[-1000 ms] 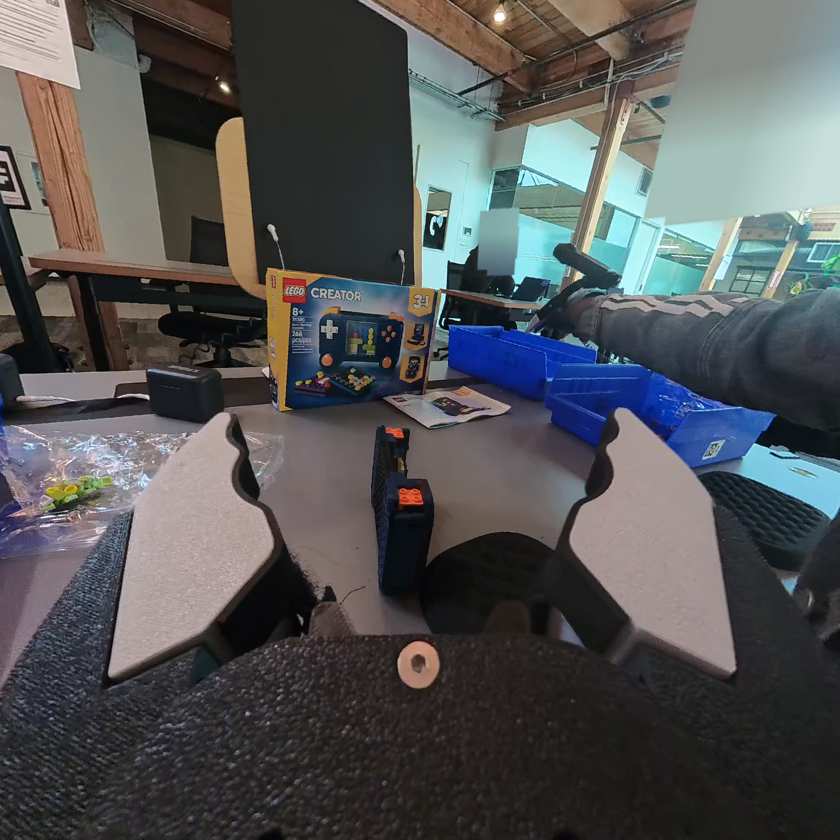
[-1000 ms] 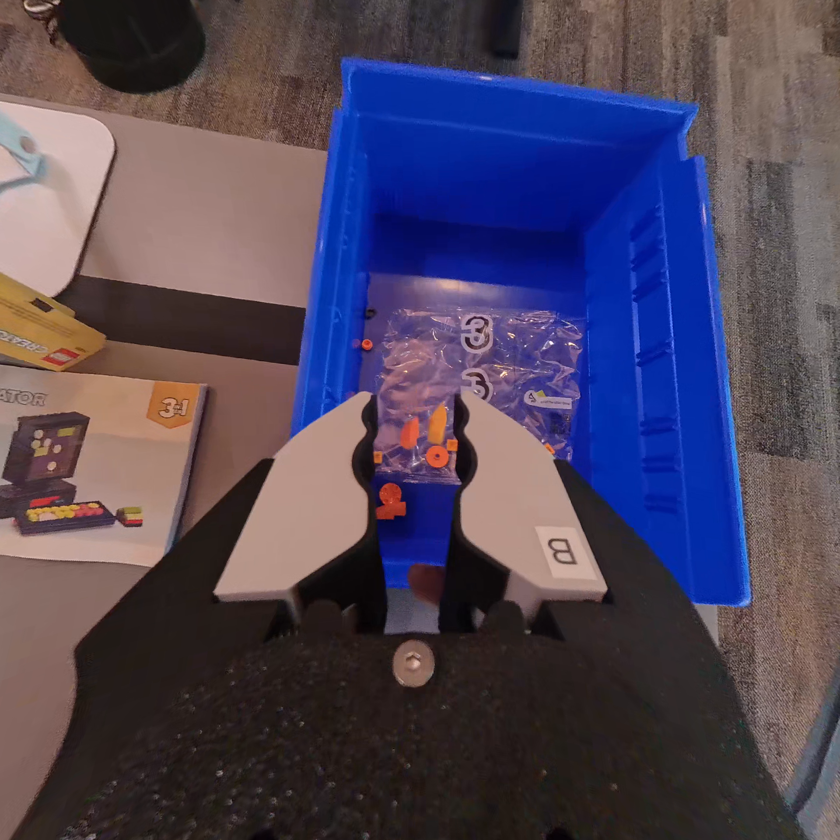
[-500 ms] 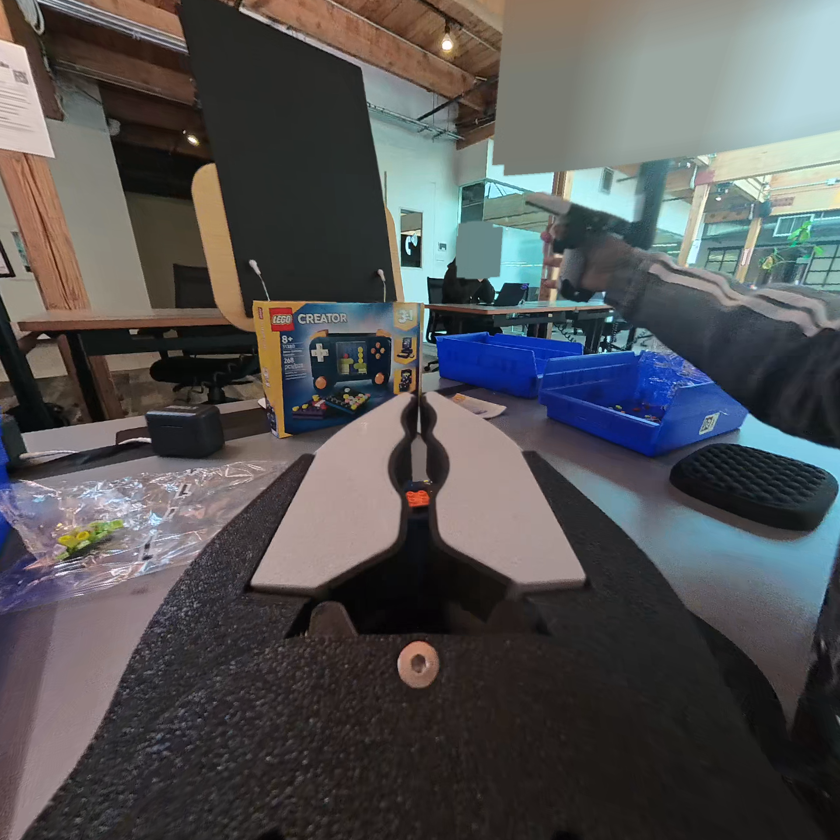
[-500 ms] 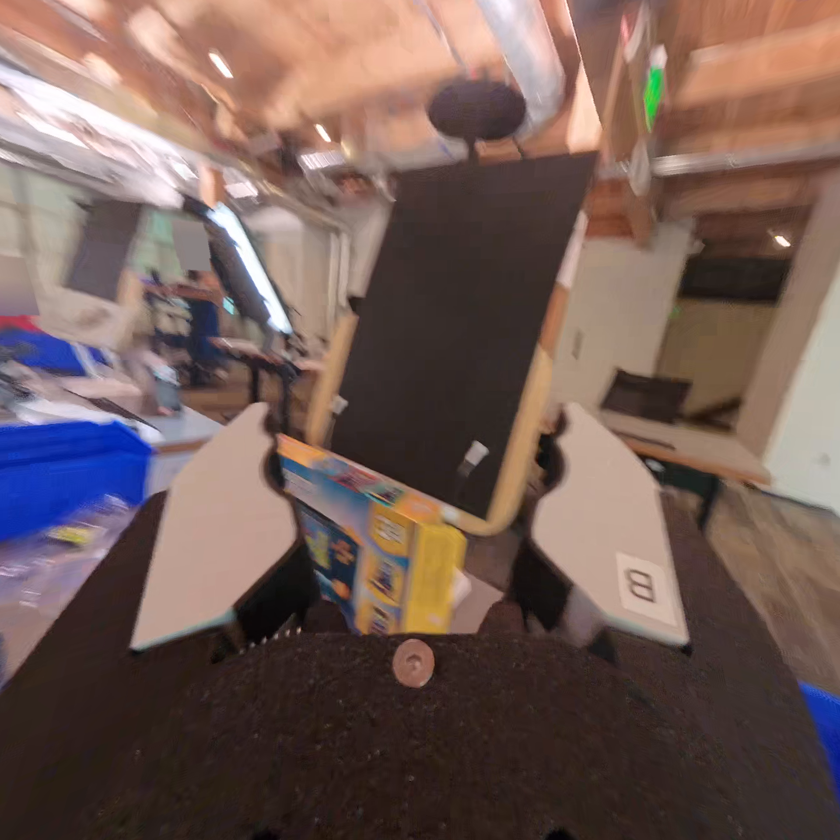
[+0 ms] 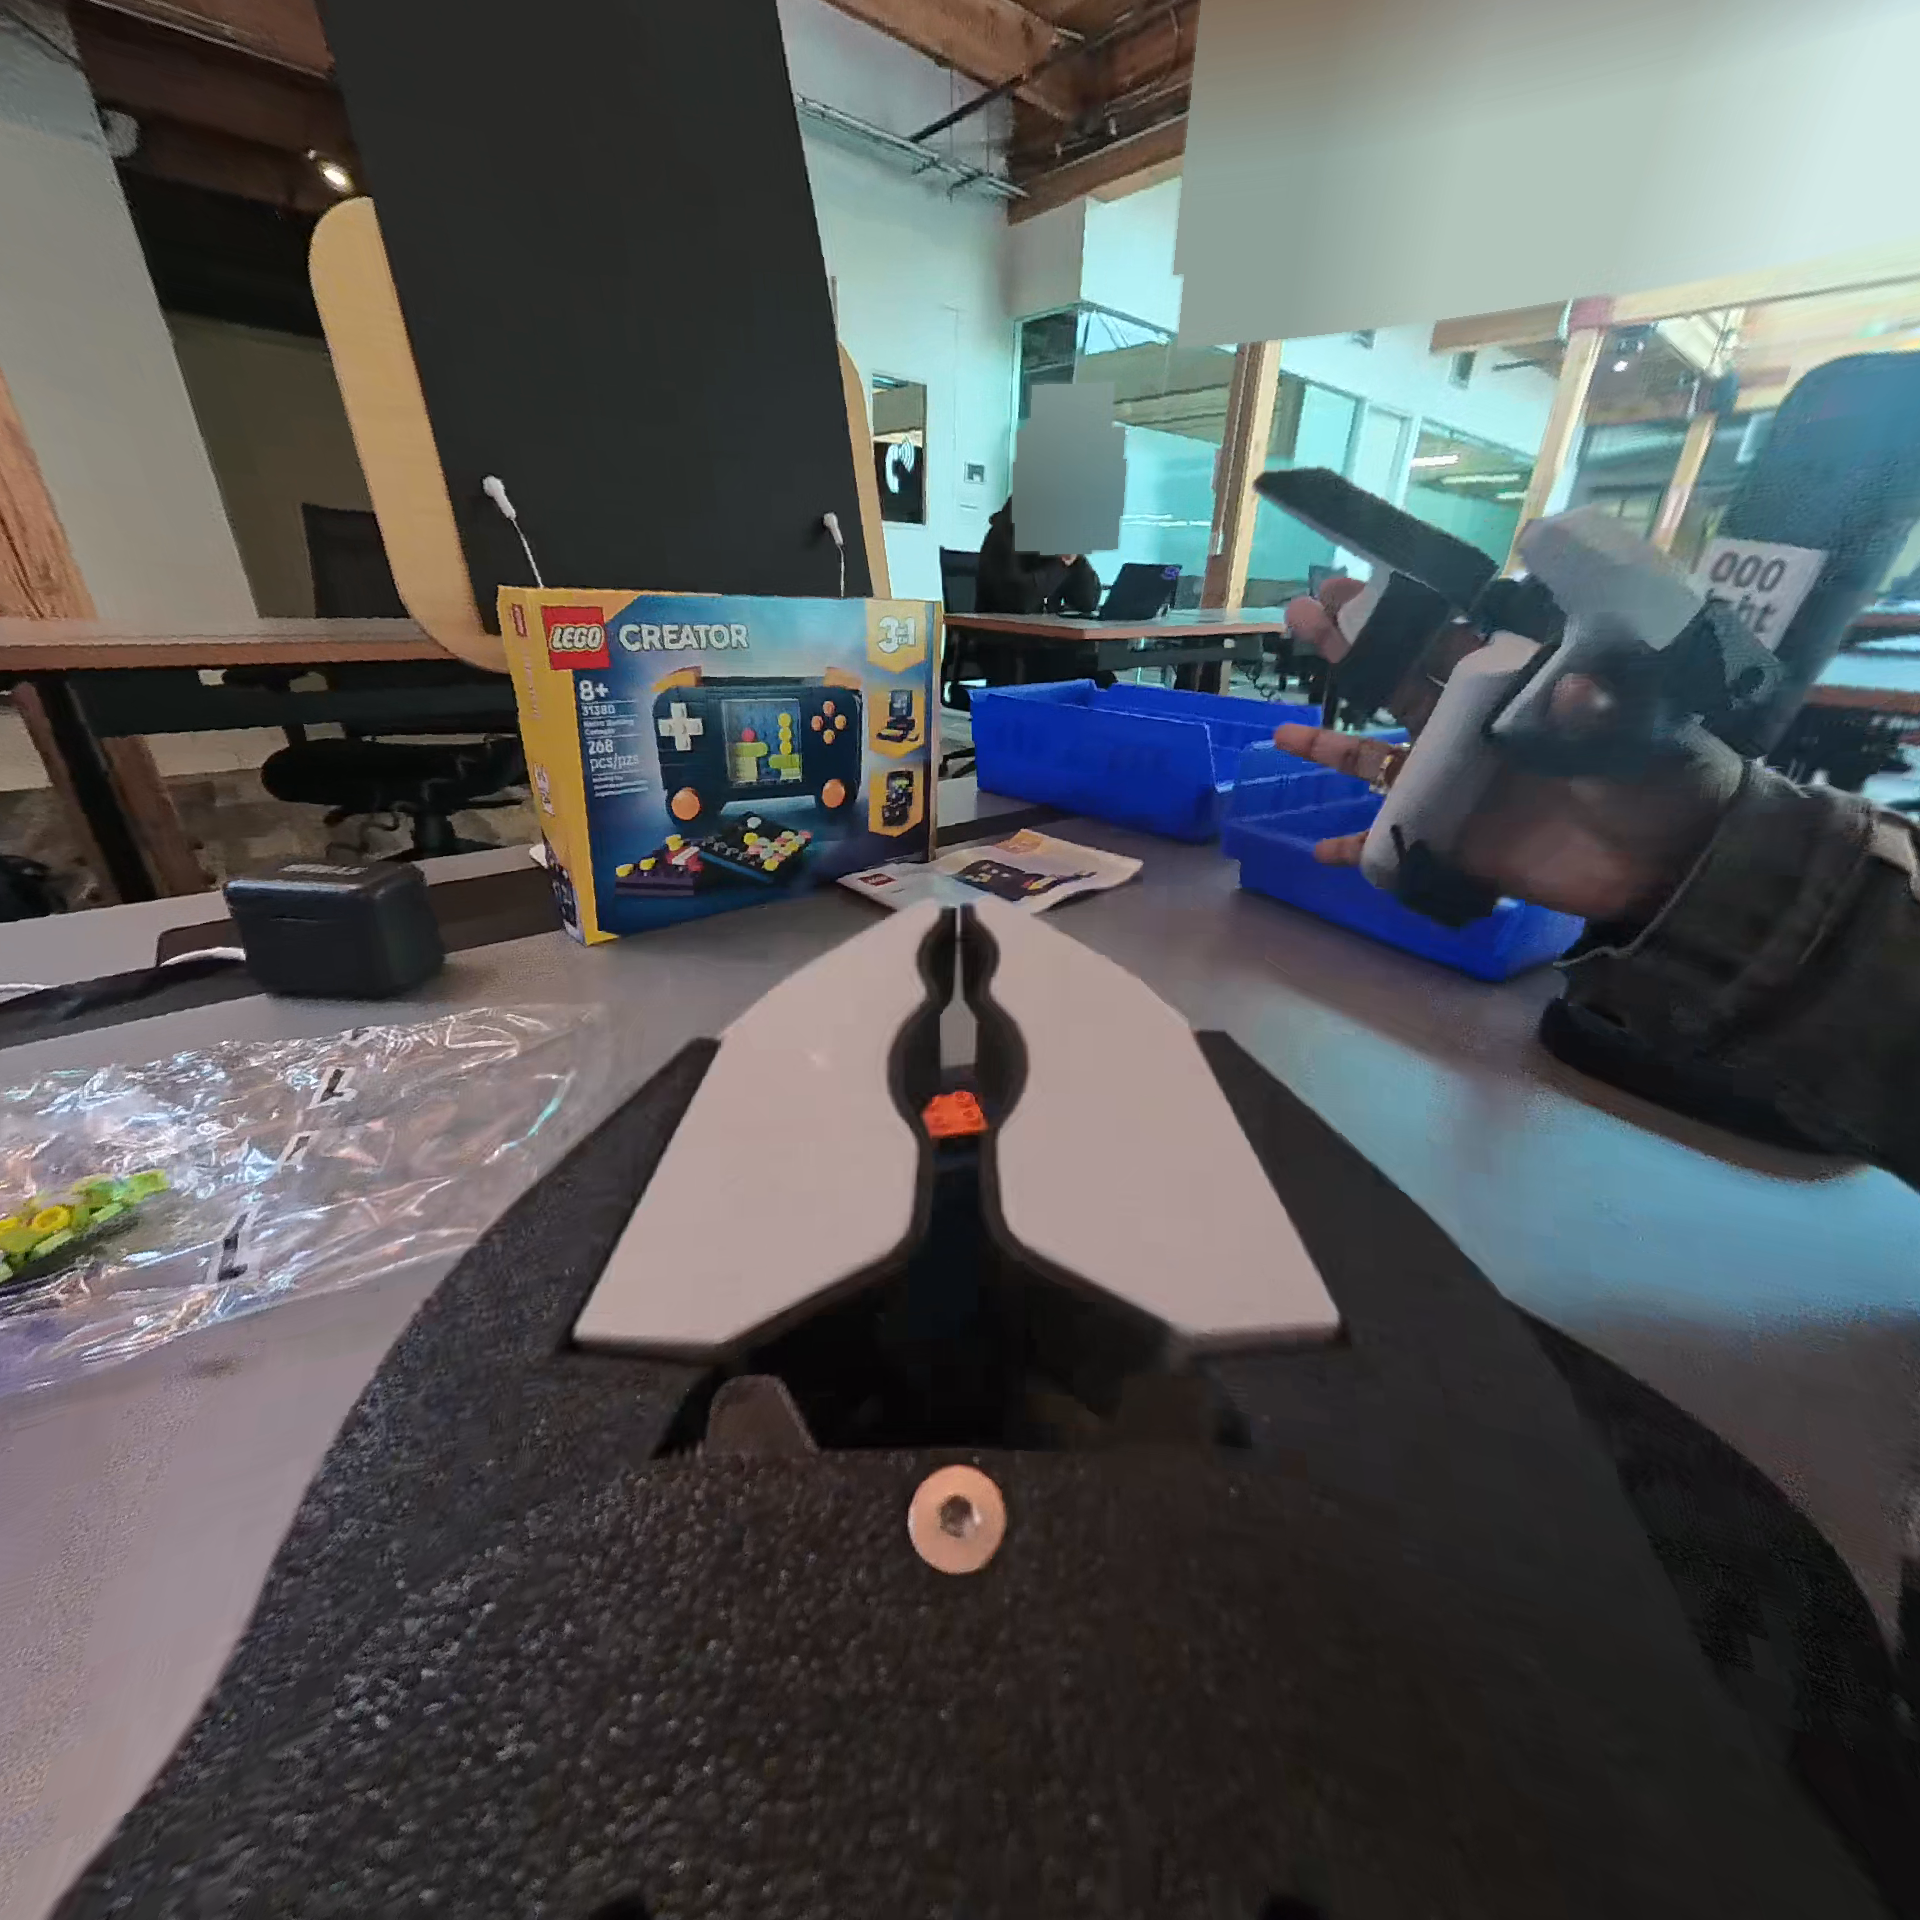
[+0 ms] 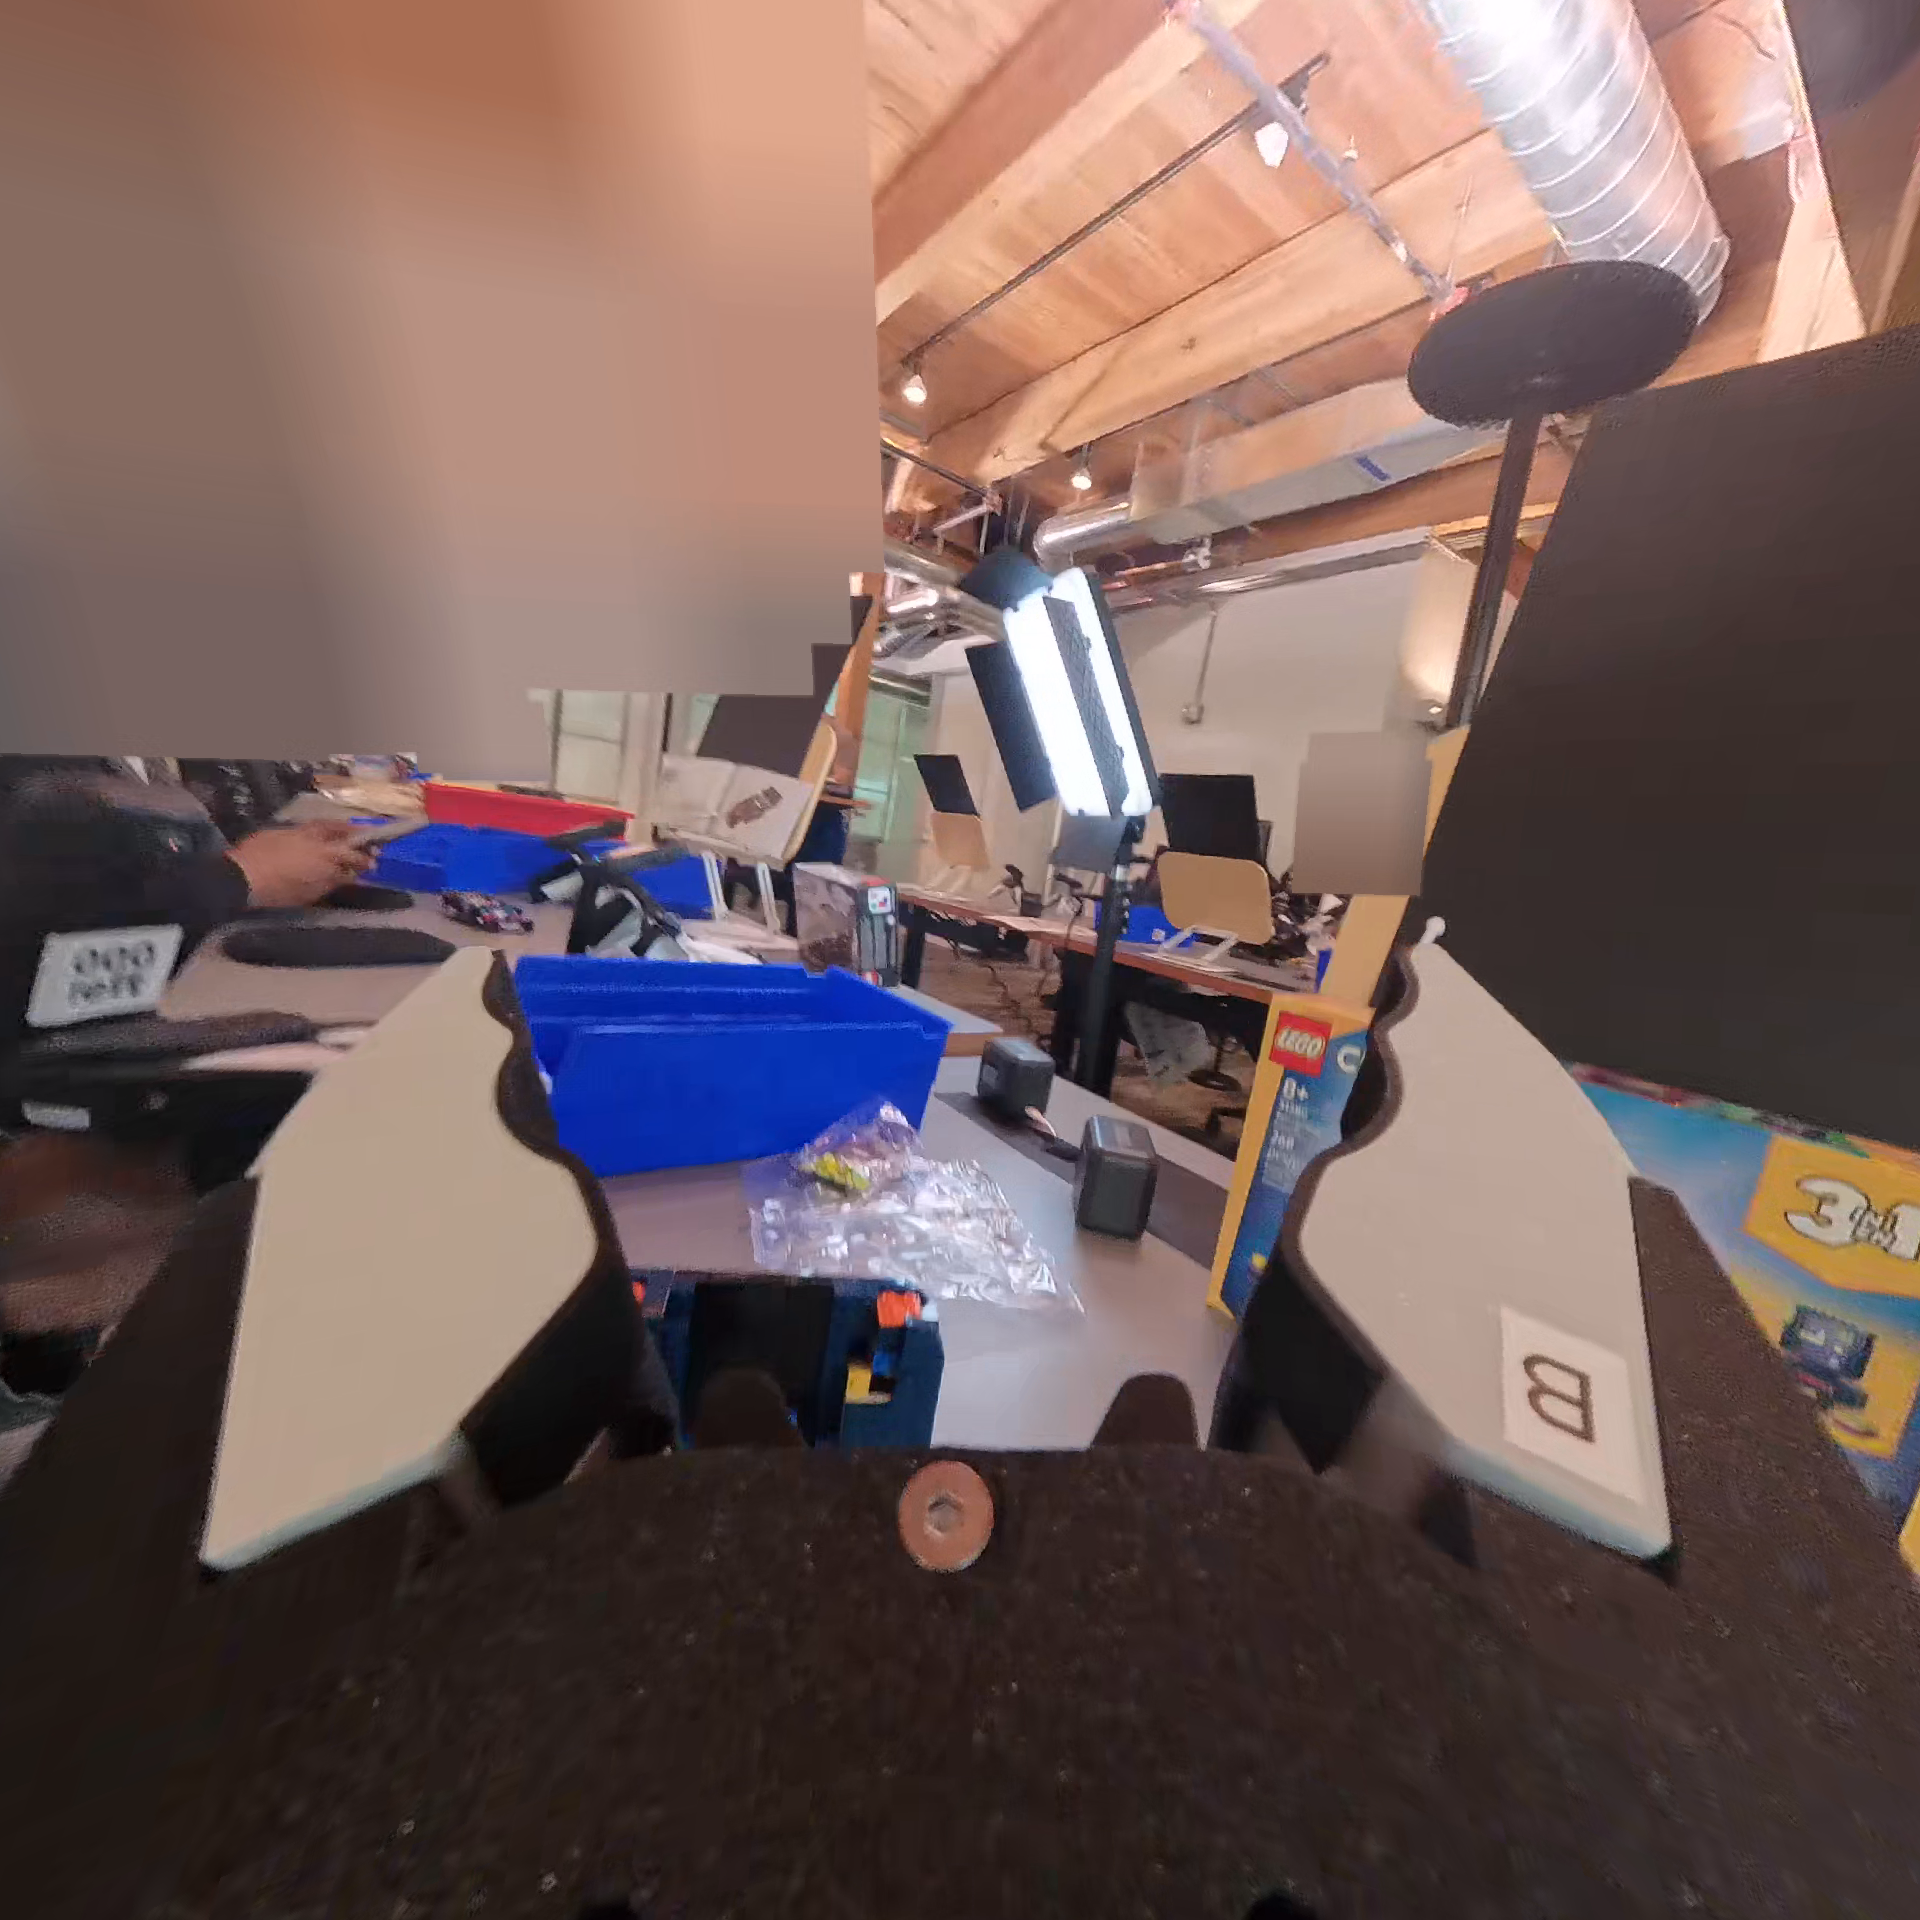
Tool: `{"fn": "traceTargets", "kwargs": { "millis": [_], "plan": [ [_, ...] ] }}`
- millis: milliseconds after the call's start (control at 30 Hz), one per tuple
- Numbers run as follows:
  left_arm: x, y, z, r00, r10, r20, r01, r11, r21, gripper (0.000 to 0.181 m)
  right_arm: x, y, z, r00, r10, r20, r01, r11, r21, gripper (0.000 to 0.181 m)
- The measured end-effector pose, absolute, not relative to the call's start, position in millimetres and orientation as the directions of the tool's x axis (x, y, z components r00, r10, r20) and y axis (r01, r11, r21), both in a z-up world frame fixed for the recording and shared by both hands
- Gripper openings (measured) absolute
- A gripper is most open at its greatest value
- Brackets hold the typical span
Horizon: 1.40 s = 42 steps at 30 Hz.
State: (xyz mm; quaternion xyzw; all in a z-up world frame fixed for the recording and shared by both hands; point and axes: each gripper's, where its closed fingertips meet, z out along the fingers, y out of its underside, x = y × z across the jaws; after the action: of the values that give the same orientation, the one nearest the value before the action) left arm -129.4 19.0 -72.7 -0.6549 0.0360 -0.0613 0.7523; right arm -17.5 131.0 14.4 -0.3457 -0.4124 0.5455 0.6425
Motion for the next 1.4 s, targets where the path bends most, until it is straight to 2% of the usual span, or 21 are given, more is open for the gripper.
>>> {"fn": "traceTargets", "kwargs": {
  "millis": [100,133,167,200,233,267,300,367,500,533,633,733,867,967,1000,1167,1267,1333,1400],
  "plan": [
    [-126.7,24.7,-92.6,0.987,-0.161,0.010,0.010,-0.001,-1.000,0.000,-34.8,120.2,-22.4,0.065,0.966,0.250,-0.275,0.258,-0.926,0.141],
    [-126.8,26.7,-96.9,0.988,-0.154,0.005,0.002,-0.024,-1.000,0.005,-39.9,115.5,-32.3,0.040,0.958,0.284,-0.236,0.286,-0.929,0.141],
    [-128.3,29.6,-99.5,0.991,-0.133,0.001,-0.004,-0.037,-0.999,0.027,-44.5,112.8,-40.6,0.018,0.952,0.305,-0.199,0.303,-0.932,0.144],
    [-129.7,33.6,-101.9,0.994,-0.108,-0.004,-0.009,-0.050,-0.999,0.061,-49.0,110.8,-48.5,-0.008,0.946,0.325,-0.160,0.319,-0.934,0.144],
    [-131.4,38.8,-105.0,0.997,-0.078,-0.009,-0.014,-0.069,-0.998,0.092,-53.0,108.0,-55.6,-0.043,0.938,0.345,-0.125,0.337,-0.933,0.140],
    [-132.4,44.6,-108.8,0.999,-0.052,-0.015,-0.020,-0.090,-0.996,0.114,-56.8,105.8,-60.9,-0.077,0.929,0.362,-0.099,0.354,-0.930,0.135],
    [-131.1,50.5,-114.1,0.999,-0.046,-0.025,-0.030,-0.115,-0.993,0.123,-59.2,102.3,-64.6,-0.120,0.916,0.383,-0.088,0.375,-0.923,0.116],
    [-125.7,62.0,-126.2,0.997,-0.064,-0.052,-0.061,-0.160,-0.985,0.125,-58.9,90.8,-69.4,-0.249,0.864,0.438,-0.089,0.429,-0.899,0.000],
    [-126.0,75.9,-145.6,0.988,-0.090,-0.128,-0.145,-0.226,-0.963,0.103,-73.2,95.7,-63.7,-0.257,0.835,0.486,-0.080,0.483,-0.872,0.000],
    [-126.5,76.1,-150.0,0.984,-0.104,-0.147,-0.169,-0.245,-0.955,0.094,-76.3,96.0,-62.6,-0.247,0.818,0.519,-0.087,0.515,-0.853,0.011],
    [-123.4,70.8,-157.4,0.969,-0.180,-0.170,-0.215,-0.273,-0.938,0.041,-83.4,96.1,-59.4,-0.199,0.820,0.537,-0.114,0.525,-0.844,0.057],
    [-124.2,66.7,-157.6,0.963,-0.222,-0.152,-0.210,-0.267,-0.940,0.038,-84.9,87.6,-64.9,-0.220,0.855,0.470,-0.154,0.445,-0.882,0.070],
    [-121.4,58.8,-161.6,0.941,-0.318,-0.116,-0.212,-0.285,-0.935,0.039,-87.3,75.3,-81.3,-0.253,0.863,0.437,-0.147,0.413,-0.899,0.066],
    [-127.3,55.6,-167.4,0.940,-0.303,-0.153,-0.251,-0.317,-0.915,0.078,-92.2,67.3,-97.8,-0.293,0.829,0.477,-0.086,0.474,-0.876,0.066],
    [-128.2,54.1,-169.1,0.940,-0.296,-0.168,-0.264,-0.321,-0.909,0.080,-93.5,65.1,-100.5,-0.299,0.824,0.481,-0.077,0.482,-0.873,0.067],
    [-127.8,51.8,-166.7,0.932,-0.256,-0.258,-0.326,-0.277,-0.904,0.048,-99.3,58.7,-104.3,-0.262,0.878,0.400,-0.106,0.385,-0.917,0.054],
    [-123.5,52.5,-173.2,0.922,-0.298,-0.247,-0.337,-0.306,-0.890,0.056,-104.9,53.1,-113.8,-0.240,0.919,0.313,-0.124,0.291,-0.949,0.051],
    [-117.4,52.1,-180.5,0.905,-0.353,-0.236,-0.358,-0.335,-0.872,0.060,-107.4,46.2,-124.5,-0.277,0.916,0.289,-0.074,0.280,-0.957,0.050],
    [-117.9,53.1,-183.3,0.905,-0.351,-0.241,-0.366,-0.351,-0.862,0.059,-110.1,44.9,-134.5,-0.286,0.917,0.280,-0.017,0.287,-0.958,0.041]
  ]
}}
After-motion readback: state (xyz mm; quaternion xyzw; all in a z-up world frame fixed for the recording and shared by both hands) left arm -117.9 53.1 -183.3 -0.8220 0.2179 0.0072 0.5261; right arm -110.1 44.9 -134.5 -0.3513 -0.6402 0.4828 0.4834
